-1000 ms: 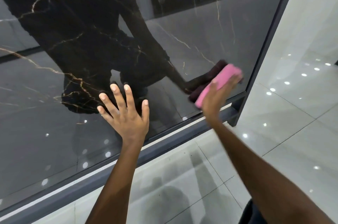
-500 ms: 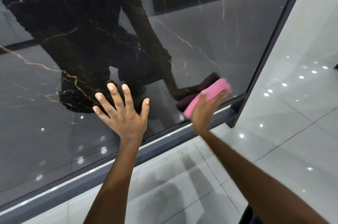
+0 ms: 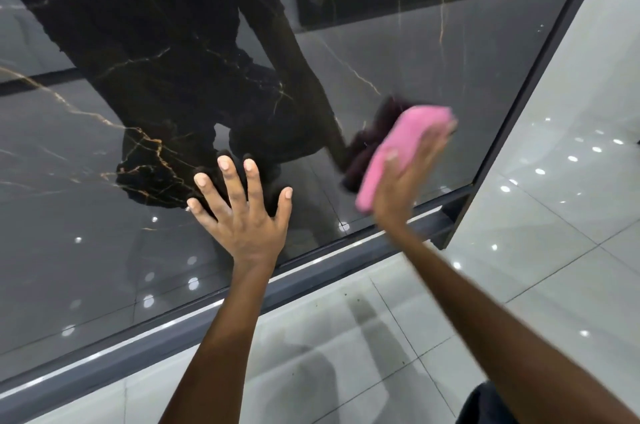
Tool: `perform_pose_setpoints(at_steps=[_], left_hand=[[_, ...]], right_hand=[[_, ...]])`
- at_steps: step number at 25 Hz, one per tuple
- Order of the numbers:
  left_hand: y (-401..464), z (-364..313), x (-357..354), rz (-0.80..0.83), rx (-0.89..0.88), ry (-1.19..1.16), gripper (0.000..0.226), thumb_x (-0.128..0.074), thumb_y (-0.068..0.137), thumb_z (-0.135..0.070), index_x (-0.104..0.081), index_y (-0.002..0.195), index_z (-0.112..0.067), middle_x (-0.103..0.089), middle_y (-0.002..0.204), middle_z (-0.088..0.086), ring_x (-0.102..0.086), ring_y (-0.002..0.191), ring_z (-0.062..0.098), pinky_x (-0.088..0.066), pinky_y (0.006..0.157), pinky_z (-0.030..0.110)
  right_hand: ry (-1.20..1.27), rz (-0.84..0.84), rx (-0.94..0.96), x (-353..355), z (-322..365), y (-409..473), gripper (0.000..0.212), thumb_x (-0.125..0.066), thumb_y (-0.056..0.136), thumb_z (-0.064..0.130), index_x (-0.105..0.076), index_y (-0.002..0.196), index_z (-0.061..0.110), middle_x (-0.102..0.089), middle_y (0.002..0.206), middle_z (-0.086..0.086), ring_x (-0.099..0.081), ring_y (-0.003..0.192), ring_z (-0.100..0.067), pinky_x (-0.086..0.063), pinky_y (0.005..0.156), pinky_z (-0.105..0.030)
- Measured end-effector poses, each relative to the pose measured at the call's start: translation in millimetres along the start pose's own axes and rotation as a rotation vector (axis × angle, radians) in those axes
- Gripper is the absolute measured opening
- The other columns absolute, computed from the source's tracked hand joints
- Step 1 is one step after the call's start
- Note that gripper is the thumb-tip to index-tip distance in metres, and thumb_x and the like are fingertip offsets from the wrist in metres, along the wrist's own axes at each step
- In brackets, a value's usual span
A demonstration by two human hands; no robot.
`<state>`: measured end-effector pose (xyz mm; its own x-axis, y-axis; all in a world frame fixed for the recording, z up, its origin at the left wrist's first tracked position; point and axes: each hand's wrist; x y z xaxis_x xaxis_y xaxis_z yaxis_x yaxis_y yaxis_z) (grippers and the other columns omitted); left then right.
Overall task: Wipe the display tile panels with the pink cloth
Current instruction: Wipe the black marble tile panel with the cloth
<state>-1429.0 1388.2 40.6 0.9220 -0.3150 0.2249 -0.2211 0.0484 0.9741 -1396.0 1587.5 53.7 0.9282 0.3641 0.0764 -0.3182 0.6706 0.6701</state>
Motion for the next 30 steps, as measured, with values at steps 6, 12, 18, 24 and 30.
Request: perform_pose_setpoints(at_steps=[6,12,18,24,30], left_hand=[[3.4,-9.0,13.8,0.140,0.126,-0.163,0.061,-0.026,0.102,-0.050,-0.014,0.156,-0.025,0.012,0.163,-0.010,0.014,0.150,0.018,0.003,0.118,0.049],[153.5,-44.4,65.5,0.077,0.062,-0.492,0.046,-0.038,0.101,-0.032,-0.031,0.145,-0.018,-0.006,0.163,0.002,0.006,0.150,0.013,0.011,0.119,0.042],[245.6,-35.4,48.6,0.014,0.004,-0.049,0.061,-0.029,0.105,-0.039,-0.003,0.156,-0.017,-0.010,0.161,0.010,-0.006,0.147,0.034,0.006,0.118,0.051],[247.7,-34.6,50.2,0.009,-0.046,-0.027,0.064,-0.026,0.105,-0.040,0.005,0.156,-0.016,0.003,0.164,0.007,0.002,0.148,0.034,0.009,0.118,0.051],[247.6,-34.9,46.3,0.014,-0.037,0.012,0.062,-0.021,0.106,-0.042,0.006,0.156,-0.016,0.022,0.161,0.003,0.020,0.148,0.026,0.009,0.119,0.050]], right_hand=[[-0.091,0.080,-0.126,20.2,-12.2,29.8,0.076,-0.034,0.098,0.044,-0.002,0.153,0.003,0.006,0.159,-0.020,-0.001,0.148,-0.039,-0.001,0.121,-0.042],[-0.264,0.398,0.553,50.9,3.3,64.4,0.074,-0.038,0.097,0.046,0.004,0.155,0.026,0.014,0.161,-0.009,0.003,0.147,-0.036,0.004,0.121,-0.037],[-0.003,-0.146,-0.075,33.9,89.4,187.4,0.070,-0.045,0.093,0.032,-0.021,0.150,-0.002,-0.006,0.158,-0.025,-0.009,0.148,-0.034,-0.003,0.122,-0.027],[-0.324,0.337,1.179,30.1,55.1,93.5,0.065,-0.034,0.100,0.046,-0.010,0.156,0.024,-0.001,0.162,-0.011,-0.010,0.147,-0.038,-0.013,0.120,-0.049],[0.077,-0.278,0.369,37.2,190.5,275.9,0.062,-0.054,0.090,0.021,-0.035,0.147,0.005,-0.028,0.154,-0.022,-0.022,0.144,-0.041,-0.020,0.119,-0.045]])
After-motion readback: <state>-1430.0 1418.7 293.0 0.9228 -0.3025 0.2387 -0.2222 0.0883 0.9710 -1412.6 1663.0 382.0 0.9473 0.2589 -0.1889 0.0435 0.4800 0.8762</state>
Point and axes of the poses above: each hand's wrist, its own y-axis towards the middle knuckle, its own x-axis out of the back of the hand, z = x × y
